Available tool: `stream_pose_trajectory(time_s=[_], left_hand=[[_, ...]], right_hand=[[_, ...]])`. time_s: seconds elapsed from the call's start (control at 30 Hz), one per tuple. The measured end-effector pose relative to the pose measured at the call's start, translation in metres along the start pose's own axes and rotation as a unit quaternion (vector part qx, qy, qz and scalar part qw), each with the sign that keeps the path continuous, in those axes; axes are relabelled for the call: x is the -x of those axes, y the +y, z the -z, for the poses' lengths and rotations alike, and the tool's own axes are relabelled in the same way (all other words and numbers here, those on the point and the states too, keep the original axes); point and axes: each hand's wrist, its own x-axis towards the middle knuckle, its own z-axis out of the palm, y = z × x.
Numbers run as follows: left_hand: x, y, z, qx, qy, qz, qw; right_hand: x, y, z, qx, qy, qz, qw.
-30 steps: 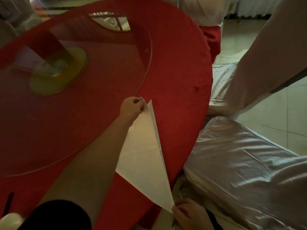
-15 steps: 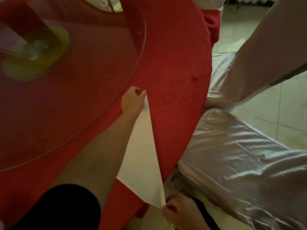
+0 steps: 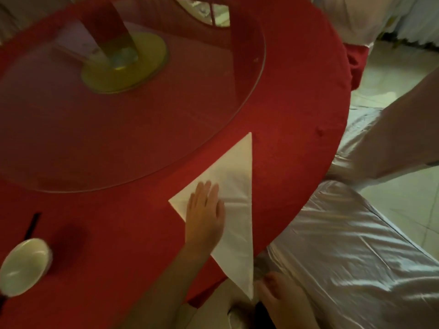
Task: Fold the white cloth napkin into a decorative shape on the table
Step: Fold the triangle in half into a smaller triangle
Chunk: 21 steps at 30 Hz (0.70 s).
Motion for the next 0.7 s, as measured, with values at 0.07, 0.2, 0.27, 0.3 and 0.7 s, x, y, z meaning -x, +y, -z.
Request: stream_pose_trajectory(time_s=[0.07,0.2,0.27,0.3,0.7], left_hand=[[0.036,-0.009,-0.002,-0.052,-0.019,0.019,0.998],[0.053,-0.015,-0.002,-0.102,-0.040,0.074,0.991],[0.044,-0.018,-0.001,-0.098,-0.039,0.126,0.986],[0.038,-0.019,-0.001,-0.095,-0.039,0.144,0.984],[0.012,-0.028,-0.012,-0.158,-0.078,0.205,0.963]], right_hand=[[-0.007,-0.003,0.012,0.026,0.034,0.111,0.993],[-0.040,-0.052,0.028,0.100,0.031,0.314,0.943],[-0.069,-0.085,0.027,0.177,0.003,0.387,0.905],[-0.083,-0.099,0.024,0.206,-0.013,0.413,0.887],[-0.186,-0.140,-0.006,0.421,-0.080,0.499,0.753]])
